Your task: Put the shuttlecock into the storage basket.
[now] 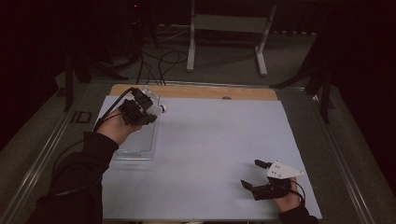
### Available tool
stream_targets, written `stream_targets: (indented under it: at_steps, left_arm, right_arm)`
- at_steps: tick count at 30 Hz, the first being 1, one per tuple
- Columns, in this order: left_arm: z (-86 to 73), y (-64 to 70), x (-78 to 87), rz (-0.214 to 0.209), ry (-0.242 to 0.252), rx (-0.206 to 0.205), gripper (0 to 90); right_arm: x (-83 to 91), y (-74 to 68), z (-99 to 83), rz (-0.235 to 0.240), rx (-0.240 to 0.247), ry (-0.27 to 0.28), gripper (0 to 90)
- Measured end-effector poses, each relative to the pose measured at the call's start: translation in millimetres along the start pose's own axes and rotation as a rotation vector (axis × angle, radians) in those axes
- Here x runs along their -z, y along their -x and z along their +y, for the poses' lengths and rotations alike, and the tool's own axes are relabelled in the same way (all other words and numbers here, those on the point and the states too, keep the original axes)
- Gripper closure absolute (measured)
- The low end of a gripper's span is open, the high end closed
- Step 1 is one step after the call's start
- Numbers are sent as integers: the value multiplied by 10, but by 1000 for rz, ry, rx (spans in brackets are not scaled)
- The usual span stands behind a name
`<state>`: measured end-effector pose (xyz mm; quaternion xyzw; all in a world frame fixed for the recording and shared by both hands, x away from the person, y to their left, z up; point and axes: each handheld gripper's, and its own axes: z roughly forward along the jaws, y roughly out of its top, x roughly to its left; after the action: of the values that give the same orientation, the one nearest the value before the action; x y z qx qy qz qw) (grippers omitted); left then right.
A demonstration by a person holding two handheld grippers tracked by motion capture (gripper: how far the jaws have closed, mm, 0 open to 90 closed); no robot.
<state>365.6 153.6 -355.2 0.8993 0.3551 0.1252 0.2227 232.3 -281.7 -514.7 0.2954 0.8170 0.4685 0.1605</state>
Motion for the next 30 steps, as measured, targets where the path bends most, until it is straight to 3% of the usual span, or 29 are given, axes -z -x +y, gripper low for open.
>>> stream_targets:
  at_steps: [17,30]
  left_arm:
    - [-239,-222,126,33,4,70,900]
    - [-402,-363,-50,26,-22,113,900]
  right_arm:
    - [-7,-3,4,-2,0,-3,85]
    - [-7,-1,1,-2,1,-6,85]
